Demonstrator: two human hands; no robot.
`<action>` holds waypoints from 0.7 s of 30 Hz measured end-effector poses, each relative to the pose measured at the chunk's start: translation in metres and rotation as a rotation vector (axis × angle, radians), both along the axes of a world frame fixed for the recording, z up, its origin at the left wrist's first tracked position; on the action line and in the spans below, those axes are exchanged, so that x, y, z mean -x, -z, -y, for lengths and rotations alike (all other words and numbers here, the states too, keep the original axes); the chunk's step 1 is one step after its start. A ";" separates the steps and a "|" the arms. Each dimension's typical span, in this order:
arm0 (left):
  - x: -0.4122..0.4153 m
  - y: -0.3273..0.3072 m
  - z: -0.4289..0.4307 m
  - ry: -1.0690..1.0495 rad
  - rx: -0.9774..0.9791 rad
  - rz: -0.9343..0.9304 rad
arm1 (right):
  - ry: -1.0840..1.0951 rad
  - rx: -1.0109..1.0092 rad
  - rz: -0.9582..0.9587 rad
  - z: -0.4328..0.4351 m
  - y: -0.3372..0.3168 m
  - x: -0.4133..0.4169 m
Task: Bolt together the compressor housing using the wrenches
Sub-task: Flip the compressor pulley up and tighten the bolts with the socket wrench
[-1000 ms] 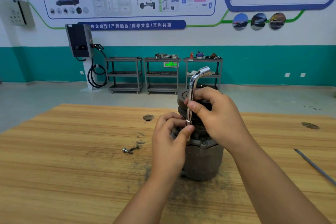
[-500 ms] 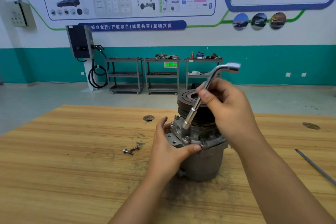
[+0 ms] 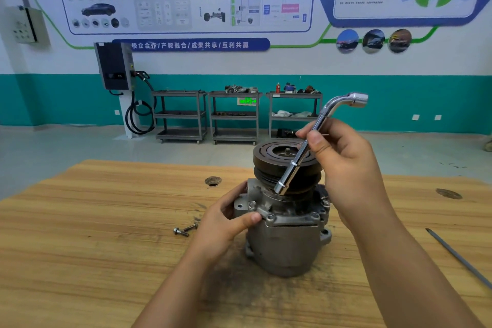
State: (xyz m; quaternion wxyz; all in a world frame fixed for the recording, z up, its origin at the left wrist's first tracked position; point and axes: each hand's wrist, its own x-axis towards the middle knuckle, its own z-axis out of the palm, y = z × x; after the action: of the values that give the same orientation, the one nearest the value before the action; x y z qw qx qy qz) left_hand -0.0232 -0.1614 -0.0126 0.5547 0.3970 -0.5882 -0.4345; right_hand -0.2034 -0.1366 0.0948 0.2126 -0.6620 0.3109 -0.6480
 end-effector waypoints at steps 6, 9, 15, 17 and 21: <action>-0.025 0.008 0.002 -0.632 -0.059 -0.060 | -0.007 -0.046 -0.039 0.002 0.002 -0.003; -0.046 0.013 0.007 -0.951 -0.350 0.406 | 0.006 -0.061 -0.052 0.002 0.004 -0.004; -0.050 0.025 0.007 -0.906 -0.523 0.994 | 0.023 -0.058 -0.060 0.002 0.003 -0.003; -0.051 0.025 0.007 -0.926 -0.497 1.048 | 0.046 -0.056 -0.059 0.002 0.003 -0.003; -0.043 0.015 0.005 -1.011 -0.359 0.965 | 0.064 -0.063 -0.065 0.001 0.003 -0.003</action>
State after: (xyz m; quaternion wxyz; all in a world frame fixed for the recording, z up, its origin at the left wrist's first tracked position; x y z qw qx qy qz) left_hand 0.0195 -0.1661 -0.0271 0.2925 0.8532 -0.4316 0.0093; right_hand -0.2001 -0.1380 0.0918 0.2022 -0.6654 0.3591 -0.6224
